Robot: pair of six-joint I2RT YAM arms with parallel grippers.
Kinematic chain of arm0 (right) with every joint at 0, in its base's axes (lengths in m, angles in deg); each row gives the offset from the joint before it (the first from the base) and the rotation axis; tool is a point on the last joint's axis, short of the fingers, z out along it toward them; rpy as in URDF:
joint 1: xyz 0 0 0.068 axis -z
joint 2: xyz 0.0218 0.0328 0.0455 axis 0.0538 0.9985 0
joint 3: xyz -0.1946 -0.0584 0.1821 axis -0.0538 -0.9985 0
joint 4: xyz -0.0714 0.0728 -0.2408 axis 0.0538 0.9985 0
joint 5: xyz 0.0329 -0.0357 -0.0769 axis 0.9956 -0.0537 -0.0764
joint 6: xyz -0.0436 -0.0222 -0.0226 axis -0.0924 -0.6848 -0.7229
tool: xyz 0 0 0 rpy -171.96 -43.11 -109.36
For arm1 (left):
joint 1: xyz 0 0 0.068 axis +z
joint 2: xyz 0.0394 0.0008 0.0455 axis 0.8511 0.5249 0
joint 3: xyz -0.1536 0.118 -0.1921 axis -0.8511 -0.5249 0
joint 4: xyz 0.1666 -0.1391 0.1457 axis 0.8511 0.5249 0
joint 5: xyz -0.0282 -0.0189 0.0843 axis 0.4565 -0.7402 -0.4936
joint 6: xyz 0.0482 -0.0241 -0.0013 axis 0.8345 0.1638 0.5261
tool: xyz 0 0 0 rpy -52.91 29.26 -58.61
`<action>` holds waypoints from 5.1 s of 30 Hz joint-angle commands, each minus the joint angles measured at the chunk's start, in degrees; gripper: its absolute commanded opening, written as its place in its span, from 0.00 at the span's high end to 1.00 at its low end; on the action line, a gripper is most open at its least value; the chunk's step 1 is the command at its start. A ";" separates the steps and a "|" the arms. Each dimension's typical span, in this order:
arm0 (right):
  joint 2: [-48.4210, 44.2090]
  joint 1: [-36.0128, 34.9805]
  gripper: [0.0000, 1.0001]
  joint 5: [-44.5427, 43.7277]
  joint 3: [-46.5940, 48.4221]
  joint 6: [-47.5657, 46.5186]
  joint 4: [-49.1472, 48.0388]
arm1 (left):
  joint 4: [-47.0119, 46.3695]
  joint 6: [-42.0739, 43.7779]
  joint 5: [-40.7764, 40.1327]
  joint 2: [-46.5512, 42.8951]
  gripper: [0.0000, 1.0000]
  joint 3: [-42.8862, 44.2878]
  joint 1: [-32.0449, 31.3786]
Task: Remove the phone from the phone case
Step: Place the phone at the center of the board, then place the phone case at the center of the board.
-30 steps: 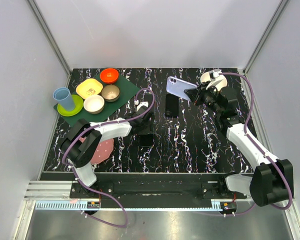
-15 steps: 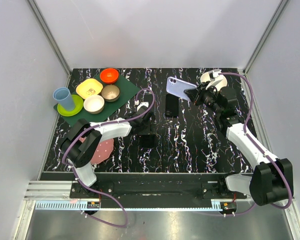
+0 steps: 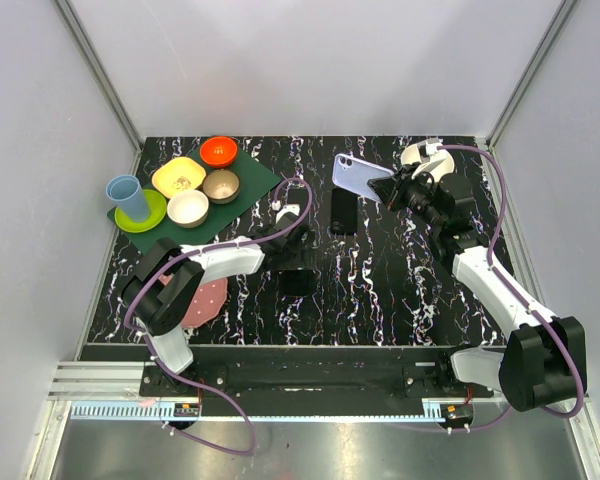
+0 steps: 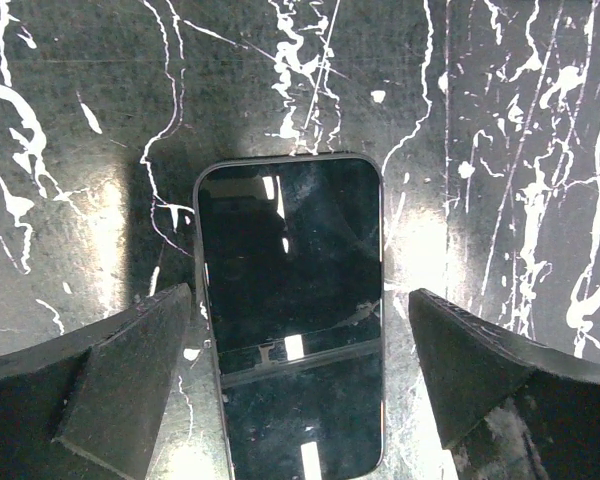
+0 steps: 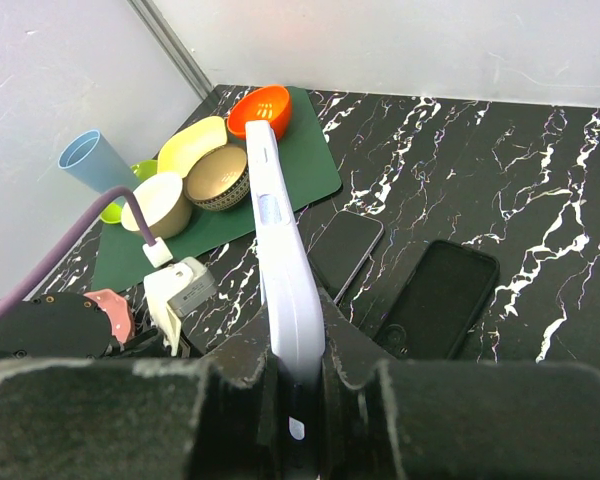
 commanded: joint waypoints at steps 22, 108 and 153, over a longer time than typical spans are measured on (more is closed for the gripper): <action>-1.00 0.32 1.00 0.86 1.89 -0.27 -3.72 | 4.67 5.68 -10.08 -2.72 0.01 2.90 -0.56; 0.23 -12.87 1.00 26.00 13.76 -48.08 56.49 | 13.46 56.22 54.51 -18.20 0.71 16.18 -1.09; -8.03 -4.17 0.12 7.72 8.75 -28.94 34.53 | -7.01 9.03 22.43 -12.14 1.00 4.32 1.02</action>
